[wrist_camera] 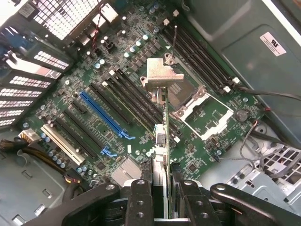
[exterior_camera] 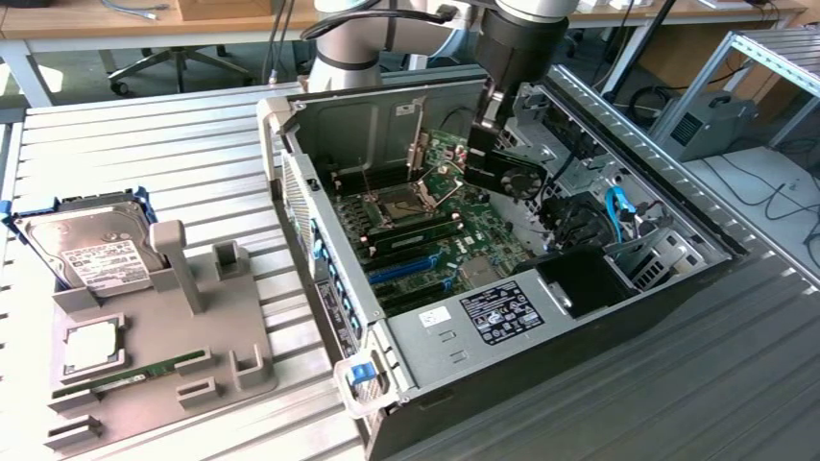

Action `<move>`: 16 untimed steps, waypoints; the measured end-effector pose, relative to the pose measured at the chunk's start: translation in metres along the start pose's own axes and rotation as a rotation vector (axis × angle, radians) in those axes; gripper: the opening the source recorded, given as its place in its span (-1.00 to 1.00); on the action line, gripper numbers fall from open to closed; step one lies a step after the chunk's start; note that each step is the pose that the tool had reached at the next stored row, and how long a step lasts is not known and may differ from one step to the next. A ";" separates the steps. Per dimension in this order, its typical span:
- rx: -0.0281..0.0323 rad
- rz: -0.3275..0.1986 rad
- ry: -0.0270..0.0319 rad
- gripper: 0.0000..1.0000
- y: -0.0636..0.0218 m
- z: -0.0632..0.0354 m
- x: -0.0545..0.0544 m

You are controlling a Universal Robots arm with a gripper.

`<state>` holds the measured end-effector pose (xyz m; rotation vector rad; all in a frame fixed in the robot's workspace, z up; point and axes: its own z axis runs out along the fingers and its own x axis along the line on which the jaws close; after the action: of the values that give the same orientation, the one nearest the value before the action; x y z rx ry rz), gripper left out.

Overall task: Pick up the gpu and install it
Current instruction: 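Insert the gpu into the slot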

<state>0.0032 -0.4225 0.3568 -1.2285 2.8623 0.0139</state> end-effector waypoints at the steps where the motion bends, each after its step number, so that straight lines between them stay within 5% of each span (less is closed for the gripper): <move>1: -0.0001 -0.005 0.0000 -0.46 0.0000 0.0000 0.000; 16: -0.0024 -0.087 -0.0002 -0.46 0.0000 0.0000 0.000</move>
<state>0.0032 -0.4225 0.3568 -1.3522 2.8064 0.0157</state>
